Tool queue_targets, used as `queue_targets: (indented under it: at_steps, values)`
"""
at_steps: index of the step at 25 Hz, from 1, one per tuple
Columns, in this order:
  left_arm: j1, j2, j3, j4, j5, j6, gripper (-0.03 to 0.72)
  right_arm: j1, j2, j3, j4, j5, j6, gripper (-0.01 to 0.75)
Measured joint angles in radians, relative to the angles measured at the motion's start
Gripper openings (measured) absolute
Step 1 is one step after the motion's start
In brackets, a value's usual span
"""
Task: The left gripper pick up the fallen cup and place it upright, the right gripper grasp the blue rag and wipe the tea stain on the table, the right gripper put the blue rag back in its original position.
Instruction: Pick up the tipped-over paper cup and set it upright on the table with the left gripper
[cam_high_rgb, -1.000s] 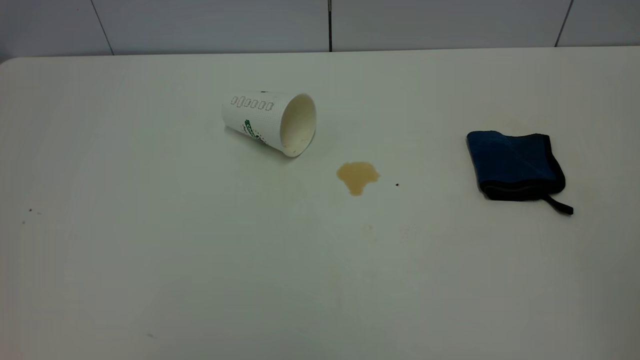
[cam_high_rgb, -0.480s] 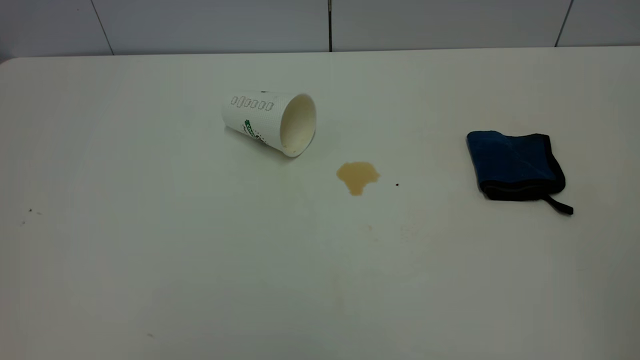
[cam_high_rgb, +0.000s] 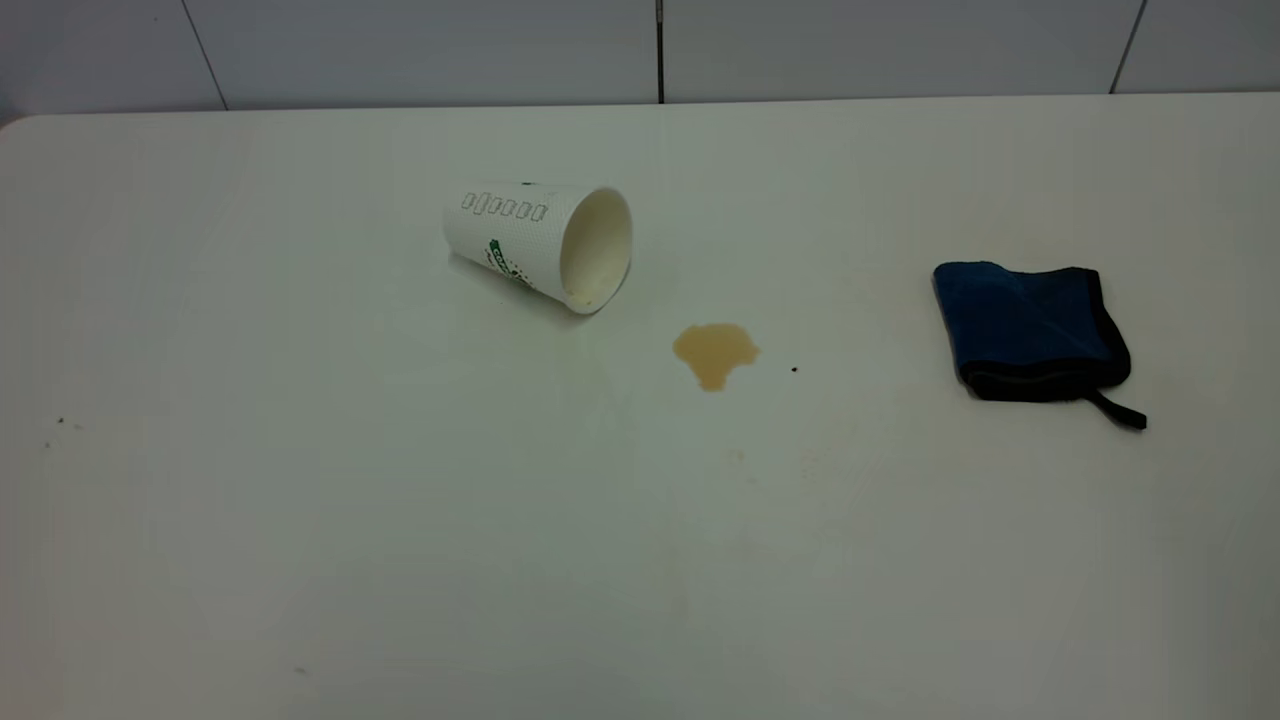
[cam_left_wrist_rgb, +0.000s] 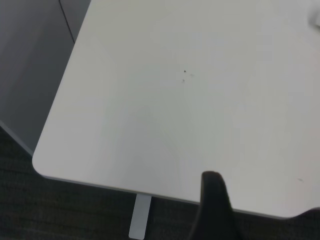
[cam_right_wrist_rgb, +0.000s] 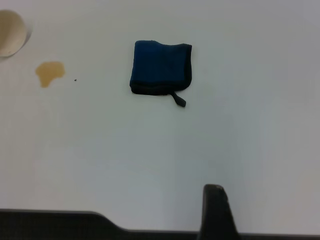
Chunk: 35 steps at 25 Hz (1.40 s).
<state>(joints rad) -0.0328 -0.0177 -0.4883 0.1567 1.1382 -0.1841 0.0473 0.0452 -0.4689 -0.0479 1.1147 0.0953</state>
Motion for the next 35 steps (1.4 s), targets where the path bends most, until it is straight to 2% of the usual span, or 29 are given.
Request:
queue_targets:
  at_steps: [6,12,15,22,25,27,31,35]
  values:
    - [0.0,0.0,0.0,-0.001,-0.007,0.008,0.558,0.0,0.0,0.0,0.0,0.0,0.0,0.545]
    - [0.0,0.131,-0.064,-0.055,-0.082,0.172,0.56,0.0,0.0,0.0,0.0,0.0,0.0,0.545]
    - [0.0,0.299,-0.099,-0.095,-0.16,0.251,0.576,0.0,0.0,0.0,0.0,0.0,0.0,0.545]
    - [0.0,0.803,-0.182,-0.206,-0.462,0.395,0.593,0.0,0.0,0.0,0.0,0.0,0.0,0.545]
    - [-0.009,1.021,-0.257,-0.265,-0.539,0.47,0.591,0.0,0.0,0.0,0.0,0.0,0.0,0.545]
    - [-0.053,1.139,-0.322,-0.276,-0.572,0.509,0.591,0.0,0.0,0.0,0.0,0.0,0.0,0.545]
    - [-0.21,1.357,-0.454,-0.226,-0.606,0.501,0.591,0.0,0.0,0.0,0.0,0.0,0.0,0.545]
    - [-0.349,1.556,-0.591,0.013,-0.599,0.276,0.591,0.0,0.0,0.0,0.0,0.0,0.0,0.545]
